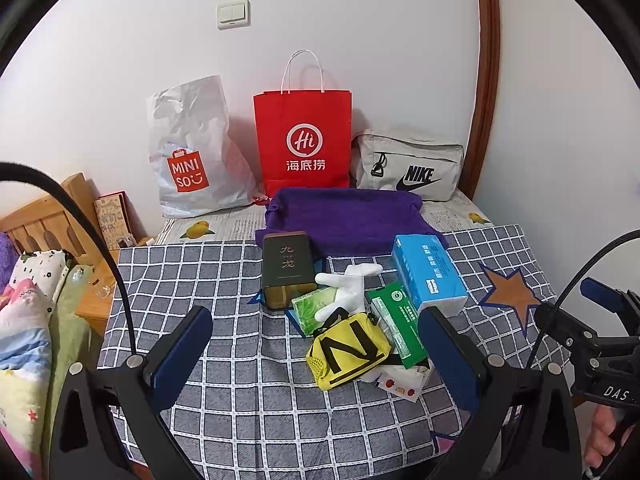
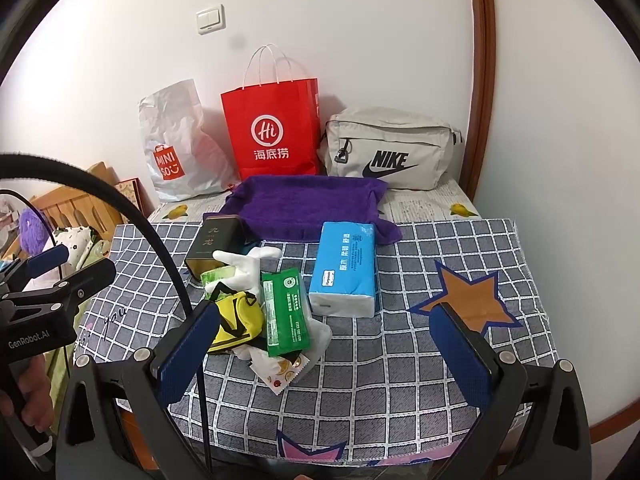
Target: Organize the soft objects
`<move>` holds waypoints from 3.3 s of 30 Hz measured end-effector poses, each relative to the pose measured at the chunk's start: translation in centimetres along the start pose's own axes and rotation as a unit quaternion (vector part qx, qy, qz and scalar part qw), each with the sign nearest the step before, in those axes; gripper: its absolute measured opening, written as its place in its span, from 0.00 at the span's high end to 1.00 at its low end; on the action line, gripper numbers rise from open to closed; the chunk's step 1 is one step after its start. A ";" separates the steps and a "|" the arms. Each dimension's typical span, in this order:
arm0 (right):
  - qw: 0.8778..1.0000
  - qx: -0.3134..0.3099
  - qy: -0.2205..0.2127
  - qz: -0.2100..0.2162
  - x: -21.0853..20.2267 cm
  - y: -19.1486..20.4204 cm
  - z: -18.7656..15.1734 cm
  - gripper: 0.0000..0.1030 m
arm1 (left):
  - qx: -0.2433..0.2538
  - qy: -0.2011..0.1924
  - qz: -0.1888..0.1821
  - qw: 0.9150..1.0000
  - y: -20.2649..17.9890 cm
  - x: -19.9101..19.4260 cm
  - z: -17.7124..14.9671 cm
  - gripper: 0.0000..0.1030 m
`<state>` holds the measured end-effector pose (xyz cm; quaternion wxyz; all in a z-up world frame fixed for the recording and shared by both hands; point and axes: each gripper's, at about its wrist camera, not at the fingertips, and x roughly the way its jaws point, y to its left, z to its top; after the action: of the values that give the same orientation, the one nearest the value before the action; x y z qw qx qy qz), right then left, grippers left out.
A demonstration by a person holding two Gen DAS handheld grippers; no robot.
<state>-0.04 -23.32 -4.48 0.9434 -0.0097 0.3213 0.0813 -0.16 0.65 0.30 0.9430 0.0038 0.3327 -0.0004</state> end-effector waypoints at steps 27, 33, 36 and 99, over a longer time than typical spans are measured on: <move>1.000 -0.013 0.000 0.000 -0.2 0.5 0.2 0.00 | 0.001 0.000 0.001 1.000 0.2 0.0 -0.1 0.00; 1.000 -0.012 0.001 0.000 -0.2 0.5 0.1 0.00 | 0.000 0.000 0.000 1.000 0.3 0.0 -0.1 0.00; 1.000 -0.012 0.001 0.000 -0.1 0.5 0.1 0.00 | 0.000 0.001 -0.002 1.000 0.4 0.0 -0.1 0.00; 0.985 -0.112 0.114 0.061 19.3 3.8 -4.8 0.19 | -0.078 0.142 0.019 0.987 7.4 12.9 -5.2 0.00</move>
<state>11.48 -17.08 -19.91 0.8869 -0.1046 0.4156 0.1725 6.62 8.12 -11.79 0.8836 -0.0635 0.4619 0.0440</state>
